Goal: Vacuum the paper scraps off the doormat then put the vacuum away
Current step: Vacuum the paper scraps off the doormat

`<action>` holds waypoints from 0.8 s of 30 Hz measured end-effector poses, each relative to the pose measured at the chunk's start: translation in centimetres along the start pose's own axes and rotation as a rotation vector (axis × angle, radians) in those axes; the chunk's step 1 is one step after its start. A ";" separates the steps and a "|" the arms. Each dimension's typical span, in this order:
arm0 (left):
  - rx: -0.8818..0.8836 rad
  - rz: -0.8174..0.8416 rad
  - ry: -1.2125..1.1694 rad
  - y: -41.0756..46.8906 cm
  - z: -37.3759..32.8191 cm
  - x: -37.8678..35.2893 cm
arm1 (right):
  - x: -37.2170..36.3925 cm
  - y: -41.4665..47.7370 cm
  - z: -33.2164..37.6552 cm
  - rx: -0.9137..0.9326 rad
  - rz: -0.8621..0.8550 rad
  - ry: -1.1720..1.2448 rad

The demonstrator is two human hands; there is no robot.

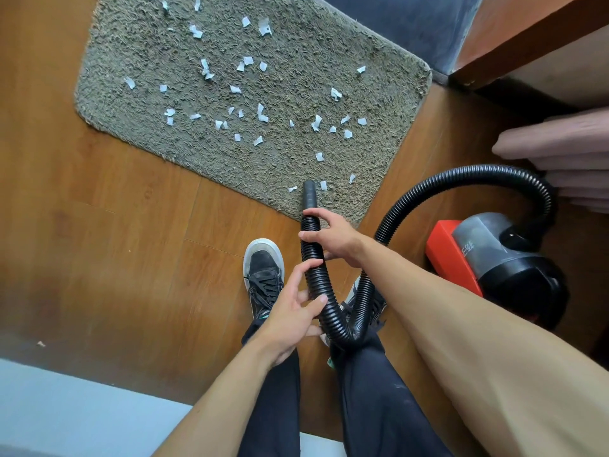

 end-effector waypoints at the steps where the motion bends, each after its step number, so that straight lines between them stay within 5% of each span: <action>1: -0.004 -0.005 -0.004 -0.1 -0.1 0.1 | -0.3 0.1 0.3 0.000 0.007 -0.016; 13: -0.011 -0.022 -0.073 -0.9 0.7 0.7 | -2.4 0.8 0.9 -0.054 0.098 -0.182; 24: 0.067 0.056 0.064 1.3 -0.1 -2.2 | 3.0 -1.8 -1.2 0.008 -0.051 0.043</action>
Point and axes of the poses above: each hand's wrist, its own y-axis towards the middle knuckle, its own x-axis out of the back of the hand, z = x × y, the point moved 10 cm from there along y, towards the middle knuckle, and after that the axes turned 12 degrees about z, right-handed, at the moved point
